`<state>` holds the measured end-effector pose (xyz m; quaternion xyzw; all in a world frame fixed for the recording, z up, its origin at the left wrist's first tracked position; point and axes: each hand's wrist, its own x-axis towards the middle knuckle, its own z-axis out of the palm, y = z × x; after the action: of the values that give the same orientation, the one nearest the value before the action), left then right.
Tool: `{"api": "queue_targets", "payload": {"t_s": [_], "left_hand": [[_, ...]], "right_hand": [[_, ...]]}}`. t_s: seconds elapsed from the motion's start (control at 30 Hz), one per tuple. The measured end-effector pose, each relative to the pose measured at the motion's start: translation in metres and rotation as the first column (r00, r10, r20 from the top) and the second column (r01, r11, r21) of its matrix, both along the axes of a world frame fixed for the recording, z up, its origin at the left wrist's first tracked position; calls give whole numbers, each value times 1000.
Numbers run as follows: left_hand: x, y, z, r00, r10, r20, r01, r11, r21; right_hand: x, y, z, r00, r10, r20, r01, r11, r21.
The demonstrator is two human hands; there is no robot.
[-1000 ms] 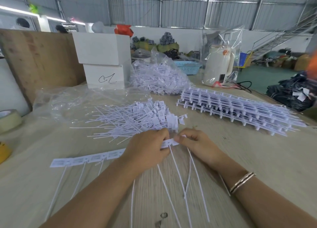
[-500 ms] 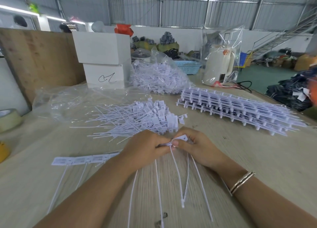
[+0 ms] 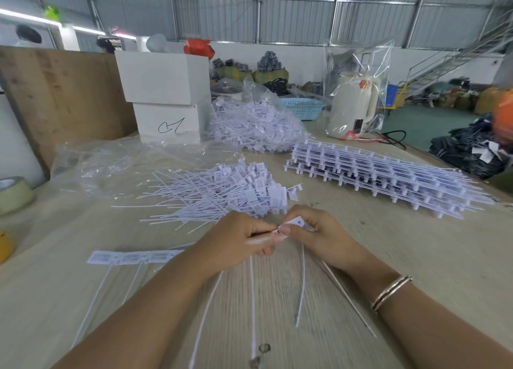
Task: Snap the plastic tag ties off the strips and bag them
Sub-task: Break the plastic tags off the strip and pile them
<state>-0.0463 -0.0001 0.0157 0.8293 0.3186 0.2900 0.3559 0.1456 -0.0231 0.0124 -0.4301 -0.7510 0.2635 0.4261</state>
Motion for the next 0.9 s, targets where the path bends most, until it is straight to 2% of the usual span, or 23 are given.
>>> {"api": "queue_targets", "payload": {"t_s": [0.13,0.5,0.6,0.73,0.8,0.9], "left_hand": [[2,-3,4,998,20,62,-18,999,-29],[2,-7,14,993,-42,112,56,991,-120],[2,-9,13,996,-62,71,70,992,-104],[5,-8,3,987,-120,-109,128,990,64],[6,-8,1,983,-137,-122,150,983,105],[6,-7,2,985,-152,-78,156,986,56]], "right_hand": [[0,0,-1,984,46,-170,-55,997,-52],[-1,-1,2,930,104,-353,-155,981,-119],[-2,-4,5,938,123,-324,-176,974,-141],[2,-6,7,966,153,-209,-196,959,-206],[4,-7,7,974,146,-174,-184,956,-228],[4,-7,7,975,147,-169,-186,953,-241]]}}
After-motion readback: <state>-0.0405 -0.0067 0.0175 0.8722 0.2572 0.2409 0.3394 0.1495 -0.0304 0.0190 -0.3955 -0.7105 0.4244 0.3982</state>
